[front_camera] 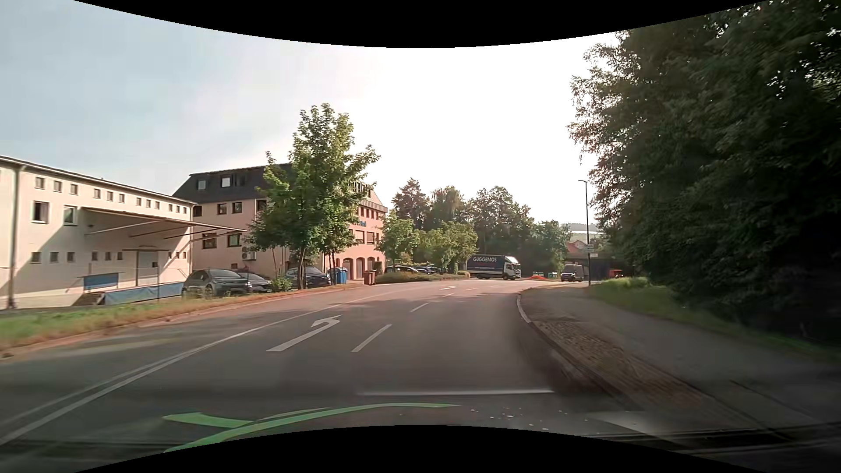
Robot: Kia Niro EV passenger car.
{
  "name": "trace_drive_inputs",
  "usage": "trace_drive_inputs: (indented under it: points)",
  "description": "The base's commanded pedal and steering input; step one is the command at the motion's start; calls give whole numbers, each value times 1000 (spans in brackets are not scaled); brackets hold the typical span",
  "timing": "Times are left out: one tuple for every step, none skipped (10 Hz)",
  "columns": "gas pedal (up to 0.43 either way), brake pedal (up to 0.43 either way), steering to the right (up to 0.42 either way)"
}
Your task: Follow the waypoints while adhering to traffic rules and regulations
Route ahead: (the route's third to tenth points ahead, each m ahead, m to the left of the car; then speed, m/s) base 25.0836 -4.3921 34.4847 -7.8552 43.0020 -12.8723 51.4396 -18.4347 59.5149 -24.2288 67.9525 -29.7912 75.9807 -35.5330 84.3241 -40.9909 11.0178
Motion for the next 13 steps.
trace_drive_inputs:
  points:
    - [47, 0, 64]
    - [47, 0, 64]
    - [47, 0, 61]
    - [47, 0, 60]
    - [47, 0, 59]
    - [47, 0, 59]
    - [47, 0, 58]
    - [47, 0, 58]
    - [47, 0, 57]
    - [47, 0, 56]
    - [47, 0, 56]
    - [47, 0, 57]
    - [47, 0, 58]
